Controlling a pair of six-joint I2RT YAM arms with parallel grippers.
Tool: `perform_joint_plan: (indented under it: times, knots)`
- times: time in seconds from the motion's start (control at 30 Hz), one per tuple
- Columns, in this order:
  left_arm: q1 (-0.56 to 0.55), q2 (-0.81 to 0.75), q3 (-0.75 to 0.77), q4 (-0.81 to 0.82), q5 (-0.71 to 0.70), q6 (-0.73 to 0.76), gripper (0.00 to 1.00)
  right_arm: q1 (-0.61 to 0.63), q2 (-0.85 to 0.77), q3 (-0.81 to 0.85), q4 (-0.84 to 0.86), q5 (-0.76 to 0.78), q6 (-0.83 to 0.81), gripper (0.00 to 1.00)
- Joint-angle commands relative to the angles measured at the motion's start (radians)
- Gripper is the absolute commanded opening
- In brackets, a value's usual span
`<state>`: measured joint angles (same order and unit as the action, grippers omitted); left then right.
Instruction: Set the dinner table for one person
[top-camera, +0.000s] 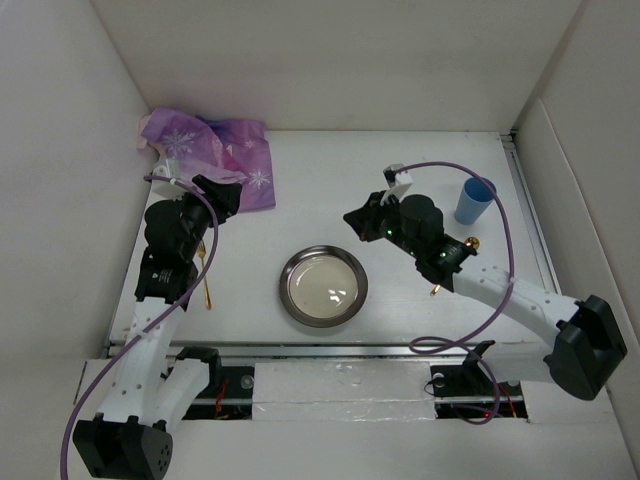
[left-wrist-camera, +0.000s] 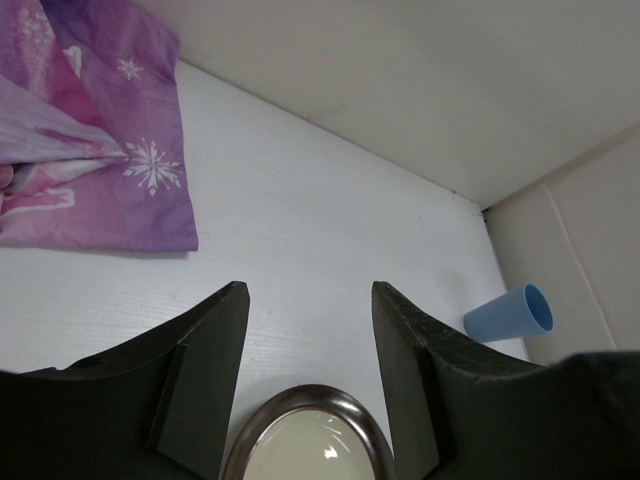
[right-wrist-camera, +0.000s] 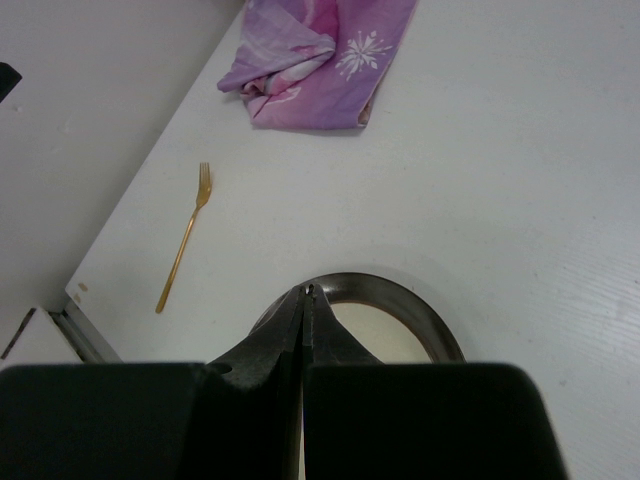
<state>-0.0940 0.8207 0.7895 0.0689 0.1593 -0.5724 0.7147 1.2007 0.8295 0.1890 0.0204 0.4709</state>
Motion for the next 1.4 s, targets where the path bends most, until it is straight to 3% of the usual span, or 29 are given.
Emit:
perform_joint_plan:
  times: [0.0,0.1,0.13,0.27,0.33,0.37,0.4,0.43,0.53,0.67,0.7,0.83,1.2,1.3,1.37]
  knots:
    - [0.005,-0.015,-0.012,0.127,-0.003,-0.047,0.48,0.005,0.092,0.114,0.066,-0.063,-0.015,0.0]
    - [0.005,-0.003,0.014,0.1,-0.029,-0.031,0.39,0.005,0.201,0.195,0.056,-0.037,0.003,0.0]
    - [0.005,0.003,0.055,0.051,-0.05,0.001,0.26,0.005,0.232,0.209,0.09,-0.036,0.008,0.0]
    - [0.005,0.015,0.106,-0.029,-0.105,0.057,0.0,0.005,0.437,0.403,0.041,-0.027,0.0,0.0]
    - [0.005,0.014,0.122,-0.066,-0.139,0.072,0.0,0.005,0.586,0.489,-0.011,0.003,0.003,0.0]
    - [0.005,0.009,0.126,-0.098,-0.148,0.089,0.0,-0.013,0.731,0.616,-0.046,-0.011,0.008,0.15]
    - [0.005,0.009,0.126,-0.101,-0.149,0.089,0.0,-0.014,0.732,0.617,-0.046,-0.011,0.008,0.15]
    - [0.005,0.002,0.125,-0.104,-0.149,0.092,0.06,-0.014,0.779,0.663,-0.071,-0.055,0.018,0.26]
    - [0.005,-0.006,0.134,-0.118,-0.149,0.095,0.3,-0.023,0.951,0.853,-0.143,-0.099,0.041,0.47]
    - [0.005,-0.017,0.113,-0.093,-0.149,0.085,0.36,-0.023,1.146,1.098,-0.252,-0.123,0.081,0.59]
    - [0.005,-0.015,0.106,-0.083,-0.139,0.085,0.37,-0.023,1.183,1.205,-0.307,-0.12,0.089,0.6]
    - [0.005,0.011,0.109,-0.086,-0.119,0.086,0.38,-0.023,1.321,1.374,-0.373,-0.151,0.14,0.61]
    - [0.005,0.031,0.103,-0.075,-0.142,0.086,0.4,-0.004,1.496,1.546,-0.355,-0.184,0.212,0.52]
    - [0.005,0.037,0.102,-0.077,-0.149,0.089,0.44,-0.004,1.516,1.556,-0.315,-0.246,0.256,0.4]
    - [0.014,0.055,0.103,-0.077,-0.149,0.086,0.46,-0.004,1.51,1.534,-0.268,-0.278,0.279,0.26]
